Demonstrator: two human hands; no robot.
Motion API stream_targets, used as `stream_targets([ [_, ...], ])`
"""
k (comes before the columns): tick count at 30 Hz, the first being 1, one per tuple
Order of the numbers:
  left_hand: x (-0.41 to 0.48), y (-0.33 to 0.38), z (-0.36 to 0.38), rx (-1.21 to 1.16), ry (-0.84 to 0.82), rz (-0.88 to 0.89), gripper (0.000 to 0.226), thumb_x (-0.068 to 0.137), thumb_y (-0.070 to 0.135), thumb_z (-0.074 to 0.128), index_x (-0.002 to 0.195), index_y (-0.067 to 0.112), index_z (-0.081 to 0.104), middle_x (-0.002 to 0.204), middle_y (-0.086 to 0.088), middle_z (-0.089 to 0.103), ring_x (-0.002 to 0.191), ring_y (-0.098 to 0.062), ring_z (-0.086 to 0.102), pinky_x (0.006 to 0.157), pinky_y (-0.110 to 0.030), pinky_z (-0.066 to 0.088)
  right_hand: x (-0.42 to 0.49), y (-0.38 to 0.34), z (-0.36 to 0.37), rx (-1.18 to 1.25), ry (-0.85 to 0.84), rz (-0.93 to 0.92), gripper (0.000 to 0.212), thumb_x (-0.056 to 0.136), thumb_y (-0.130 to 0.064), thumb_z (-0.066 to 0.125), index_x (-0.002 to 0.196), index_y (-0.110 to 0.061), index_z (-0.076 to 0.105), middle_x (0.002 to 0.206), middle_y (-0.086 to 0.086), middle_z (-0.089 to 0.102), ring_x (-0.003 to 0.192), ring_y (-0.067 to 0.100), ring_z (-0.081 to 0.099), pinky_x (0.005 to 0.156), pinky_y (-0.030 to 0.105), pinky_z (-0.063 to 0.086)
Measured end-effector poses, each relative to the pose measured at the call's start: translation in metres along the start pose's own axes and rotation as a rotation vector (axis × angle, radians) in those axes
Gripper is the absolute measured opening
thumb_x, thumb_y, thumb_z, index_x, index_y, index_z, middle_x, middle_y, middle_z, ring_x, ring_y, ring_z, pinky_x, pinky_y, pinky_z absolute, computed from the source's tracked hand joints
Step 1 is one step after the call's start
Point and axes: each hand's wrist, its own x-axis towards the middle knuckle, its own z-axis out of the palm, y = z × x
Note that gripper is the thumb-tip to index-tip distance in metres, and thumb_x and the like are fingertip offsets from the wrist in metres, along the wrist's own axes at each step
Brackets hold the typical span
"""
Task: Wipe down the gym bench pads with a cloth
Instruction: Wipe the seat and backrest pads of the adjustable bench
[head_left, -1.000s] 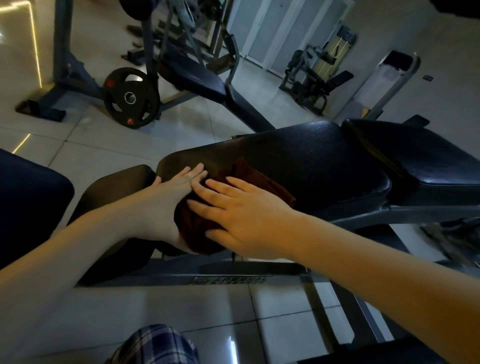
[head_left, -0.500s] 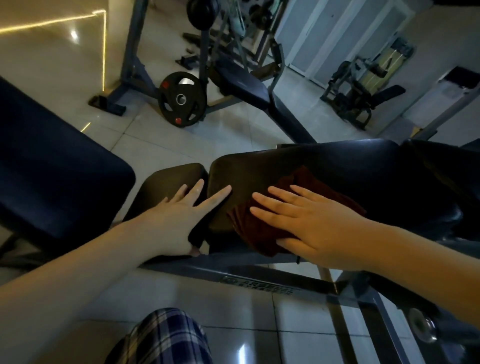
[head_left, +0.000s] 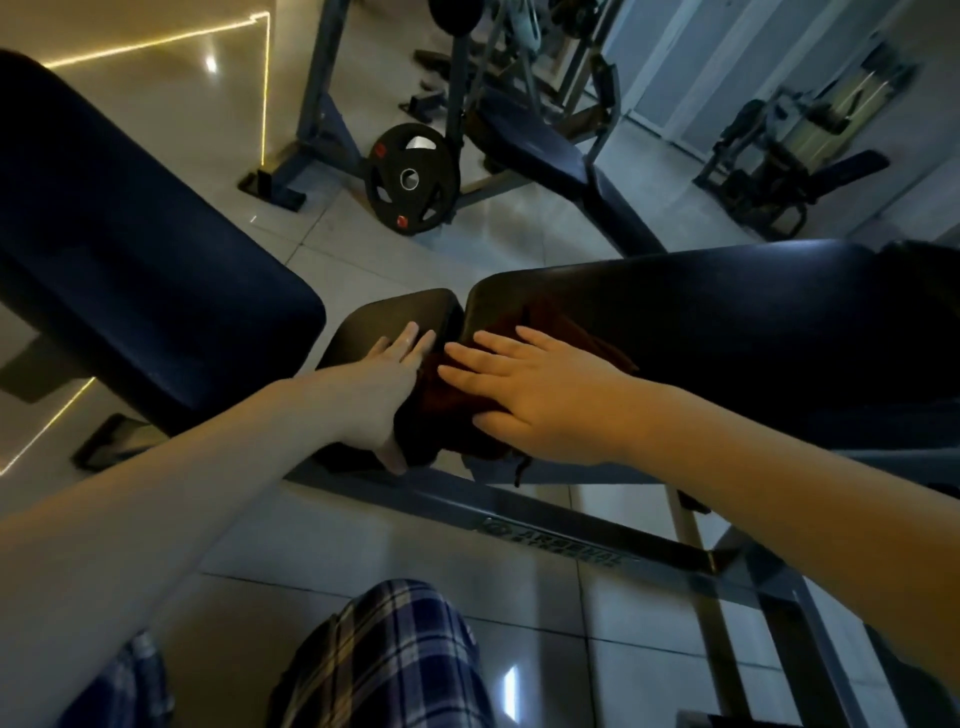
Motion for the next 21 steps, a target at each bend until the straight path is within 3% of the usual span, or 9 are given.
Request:
stream_targets([
  [10,-0.003,-0.008,0.005,-0.002,0.045,0.077,0.137,0.068,0.030,0.086,0.149,0.019,-0.024,0.157,0.000,-0.029,0.147,-0.024,-0.015,0.119,-0.040,0.011,-0.088,0.050,-0.011,0.017,-0.130,0.102,0.058,0.102,-0.043,0.029,0.141,-0.047,-0.014,0.152,-0.027,-0.019,0.135,-0.011,-0.022,0.108,0.017,-0.019],
  [15,0.000,-0.006,0.006,0.001,0.038,0.082,0.135,0.070,0.026,0.085,0.148,0.018,-0.025,0.156,0.000,-0.031,0.146,-0.025,-0.017,0.121,-0.043,0.011,-0.064,0.035,-0.004,0.000,-0.067,0.130,0.056,0.102,-0.046,0.022,0.142,-0.039,-0.017,0.153,-0.019,-0.022,0.138,-0.002,-0.022,0.112,0.025,-0.017],
  [21,0.015,-0.008,0.008,0.060,0.013,0.051,0.142,0.063,0.028,0.089,0.149,0.017,-0.024,0.156,-0.004,-0.031,0.146,-0.032,-0.017,0.120,-0.049,0.008,0.005,0.026,-0.005,0.075,0.010,0.110,0.055,0.103,-0.044,0.021,0.153,-0.031,0.002,0.161,-0.010,-0.007,0.147,0.009,-0.008,0.116,0.031,-0.009],
])
